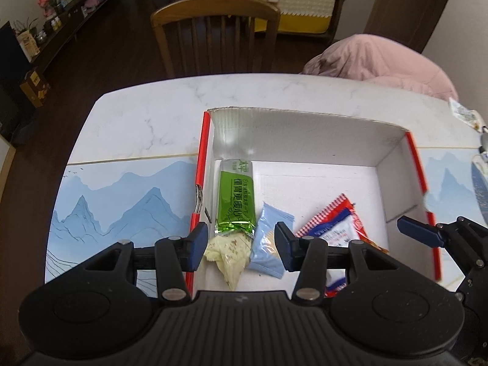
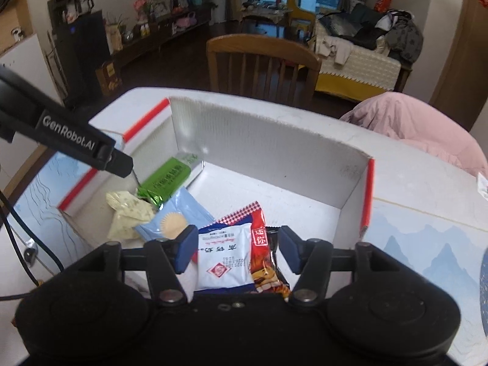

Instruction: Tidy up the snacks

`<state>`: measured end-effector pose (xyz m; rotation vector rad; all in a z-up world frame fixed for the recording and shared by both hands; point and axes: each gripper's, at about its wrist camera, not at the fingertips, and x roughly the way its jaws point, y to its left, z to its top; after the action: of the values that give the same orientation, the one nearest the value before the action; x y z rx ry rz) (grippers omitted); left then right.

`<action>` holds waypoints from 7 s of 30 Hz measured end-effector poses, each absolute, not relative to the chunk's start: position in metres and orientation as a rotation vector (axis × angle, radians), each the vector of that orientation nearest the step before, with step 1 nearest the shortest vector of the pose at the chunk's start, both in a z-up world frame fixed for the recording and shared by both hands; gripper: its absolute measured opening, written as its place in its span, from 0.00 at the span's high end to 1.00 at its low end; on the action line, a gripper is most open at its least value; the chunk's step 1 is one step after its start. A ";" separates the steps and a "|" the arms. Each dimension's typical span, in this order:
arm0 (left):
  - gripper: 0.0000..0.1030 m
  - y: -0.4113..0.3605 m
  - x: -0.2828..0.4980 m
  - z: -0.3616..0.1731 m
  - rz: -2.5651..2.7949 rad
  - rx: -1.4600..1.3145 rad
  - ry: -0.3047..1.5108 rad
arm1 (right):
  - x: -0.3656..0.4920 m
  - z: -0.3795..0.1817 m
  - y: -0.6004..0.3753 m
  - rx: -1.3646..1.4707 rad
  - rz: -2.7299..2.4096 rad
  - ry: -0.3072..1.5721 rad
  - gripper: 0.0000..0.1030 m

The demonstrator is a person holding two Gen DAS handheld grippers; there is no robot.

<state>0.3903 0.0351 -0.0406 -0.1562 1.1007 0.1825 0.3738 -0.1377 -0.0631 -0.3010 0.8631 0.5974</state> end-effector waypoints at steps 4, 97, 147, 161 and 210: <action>0.54 0.033 0.369 -0.027 0.139 -0.145 1.072 | 0.354 -0.045 -0.142 -0.269 0.570 0.838 0.38; 0.20 0.101 0.203 -0.162 -0.008 -0.467 1.329 | 0.260 -0.155 -0.168 -0.231 0.643 1.060 0.29; 0.45 0.091 0.166 -0.105 0.039 -0.509 1.157 | 0.215 -0.107 -0.184 -0.240 0.548 0.889 0.67; 0.45 0.072 0.196 -0.028 -0.033 -0.423 0.979 | 0.232 -0.026 -0.186 -0.208 0.562 0.719 0.67; 0.43 0.023 0.449 -0.113 0.067 -0.143 1.233 | 0.393 -0.078 -0.172 -0.254 0.593 0.854 0.72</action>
<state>0.4485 0.0228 -0.1129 -0.1427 1.2325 0.0673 0.3931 -0.1723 -0.0776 -0.2542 0.8544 0.5931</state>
